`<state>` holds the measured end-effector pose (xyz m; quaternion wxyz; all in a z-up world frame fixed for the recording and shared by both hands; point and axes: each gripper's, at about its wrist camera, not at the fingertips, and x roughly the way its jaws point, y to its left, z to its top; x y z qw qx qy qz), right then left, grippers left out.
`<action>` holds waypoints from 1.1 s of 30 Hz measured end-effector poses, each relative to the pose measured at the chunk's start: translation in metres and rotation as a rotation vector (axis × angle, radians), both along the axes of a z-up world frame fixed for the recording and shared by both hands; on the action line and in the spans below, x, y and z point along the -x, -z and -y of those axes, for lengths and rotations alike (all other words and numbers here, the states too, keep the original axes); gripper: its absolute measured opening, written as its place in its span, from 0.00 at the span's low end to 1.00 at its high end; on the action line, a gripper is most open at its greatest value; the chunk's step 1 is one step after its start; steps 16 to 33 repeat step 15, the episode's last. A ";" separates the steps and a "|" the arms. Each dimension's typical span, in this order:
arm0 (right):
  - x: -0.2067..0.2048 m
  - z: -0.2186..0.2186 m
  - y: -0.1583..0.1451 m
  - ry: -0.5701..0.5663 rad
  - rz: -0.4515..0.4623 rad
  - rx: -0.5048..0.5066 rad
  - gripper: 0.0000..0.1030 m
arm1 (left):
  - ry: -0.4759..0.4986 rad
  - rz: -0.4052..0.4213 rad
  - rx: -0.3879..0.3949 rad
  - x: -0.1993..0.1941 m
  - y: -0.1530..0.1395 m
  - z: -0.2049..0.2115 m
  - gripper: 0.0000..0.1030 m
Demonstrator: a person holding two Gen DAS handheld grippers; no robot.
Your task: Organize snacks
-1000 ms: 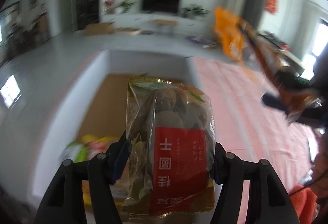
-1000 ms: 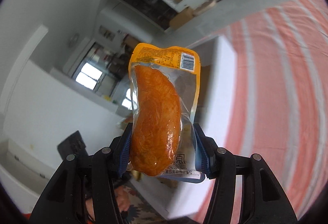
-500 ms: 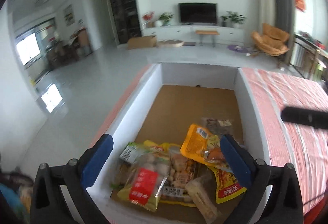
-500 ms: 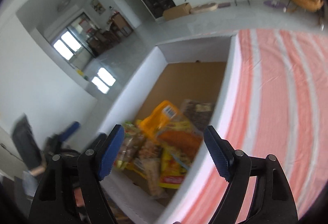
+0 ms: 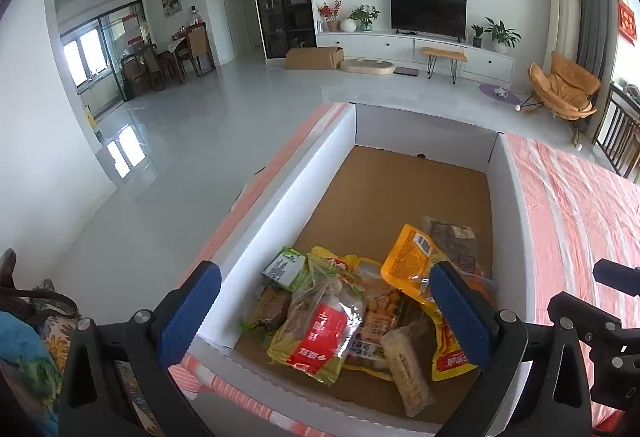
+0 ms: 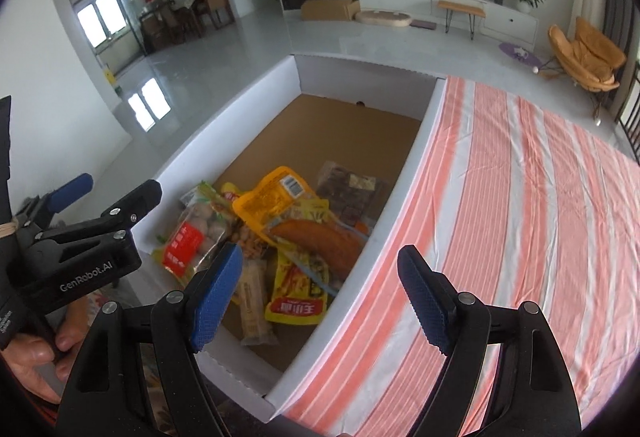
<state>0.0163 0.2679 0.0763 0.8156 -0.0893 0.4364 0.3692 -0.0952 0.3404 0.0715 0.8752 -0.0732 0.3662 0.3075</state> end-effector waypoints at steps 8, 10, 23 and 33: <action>0.013 -0.010 -0.002 -0.020 0.026 0.038 0.81 | 0.019 0.010 0.024 0.002 0.002 0.000 1.00; 0.013 -0.011 0.001 -0.013 0.017 0.040 0.81 | 0.019 0.018 0.058 0.003 0.003 -0.003 1.00; 0.012 -0.010 0.003 -0.007 0.008 0.039 0.81 | 0.001 0.026 0.074 0.006 0.006 -0.006 1.00; 0.012 -0.010 0.003 -0.007 0.008 0.039 0.81 | 0.001 0.026 0.074 0.006 0.006 -0.006 1.00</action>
